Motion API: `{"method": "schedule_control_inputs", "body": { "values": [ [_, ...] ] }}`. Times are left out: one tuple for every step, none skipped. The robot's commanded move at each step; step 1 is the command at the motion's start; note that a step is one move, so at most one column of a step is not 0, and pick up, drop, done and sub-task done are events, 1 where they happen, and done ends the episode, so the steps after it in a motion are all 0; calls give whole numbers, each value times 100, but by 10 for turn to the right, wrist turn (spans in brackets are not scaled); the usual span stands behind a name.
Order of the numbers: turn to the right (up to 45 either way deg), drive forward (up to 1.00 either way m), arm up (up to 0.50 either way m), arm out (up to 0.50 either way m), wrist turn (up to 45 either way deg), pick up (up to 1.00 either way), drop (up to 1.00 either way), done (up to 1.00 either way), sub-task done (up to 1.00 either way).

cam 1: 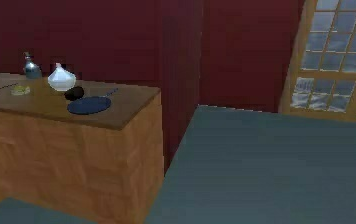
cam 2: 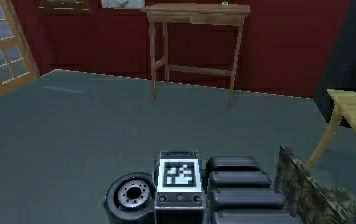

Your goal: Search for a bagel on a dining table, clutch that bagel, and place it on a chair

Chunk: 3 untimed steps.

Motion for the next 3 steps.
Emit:
{"method": "schedule_control_inputs", "body": {
  "values": [
    [240, 0, 0, 0, 0, 0, 0, 0, 0],
    [-450, 0, 0, 0, 0, 0, 0, 0, 0],
    [-450, 0, 0, 0, 0, 0, 0, 0, 0]
  ]
}}
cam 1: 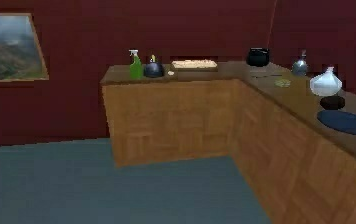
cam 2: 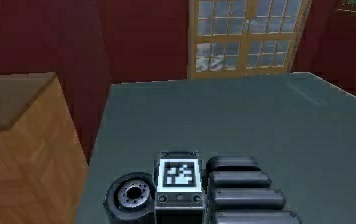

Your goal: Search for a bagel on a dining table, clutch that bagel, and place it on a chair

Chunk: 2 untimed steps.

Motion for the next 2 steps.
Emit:
{"method": "schedule_control_inputs", "body": {
  "values": [
    [-450, 0, 0, 0, 0, 0, 0, 0, 0],
    [-270, 0, 0, 0, 0, 0, 0, 0, 0]
  ]
}}
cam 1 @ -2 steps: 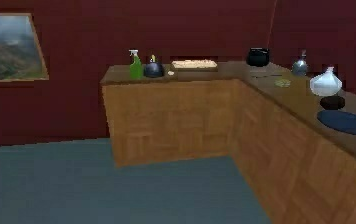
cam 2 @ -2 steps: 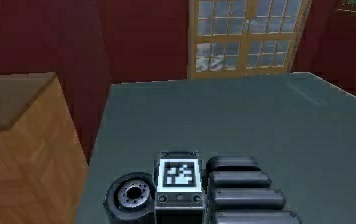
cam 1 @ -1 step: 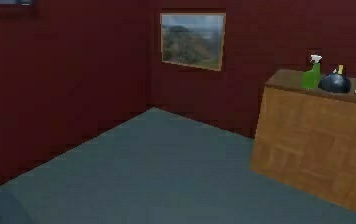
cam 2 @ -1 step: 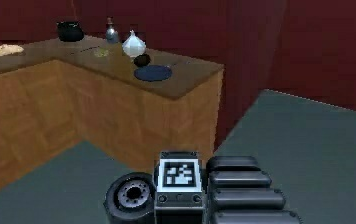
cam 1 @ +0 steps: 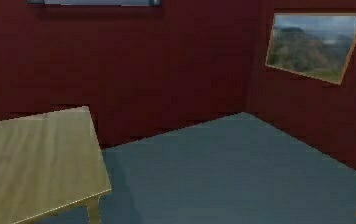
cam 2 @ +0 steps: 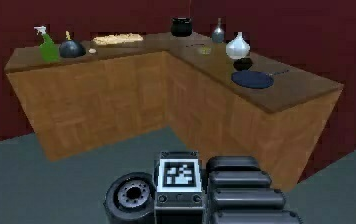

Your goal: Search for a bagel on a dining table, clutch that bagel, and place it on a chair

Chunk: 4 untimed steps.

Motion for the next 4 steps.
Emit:
{"method": "schedule_control_inputs", "body": {
  "values": [
    [450, 0, 0, 0, 0, 0, 0, 0, 0],
    [450, 0, 0, 0, 0, 0, 0, 0, 0],
    [450, 0, 0, 0, 0, 0, 0, 0, 0],
    [360, 0, 0, 0, 0, 0, 0, 0, 0]
  ]
}}
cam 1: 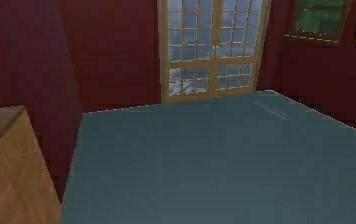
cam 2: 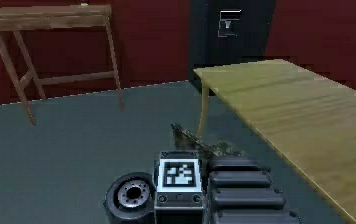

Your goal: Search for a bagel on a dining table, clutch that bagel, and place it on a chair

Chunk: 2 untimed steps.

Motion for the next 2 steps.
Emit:
{"method": "schedule_control_inputs", "body": {
  "values": [
    [450, 0, 0, 0, 0, 0, 0, 0, 0],
    [450, 0, 0, 0, 0, 0, 0, 0, 0]
  ]
}}
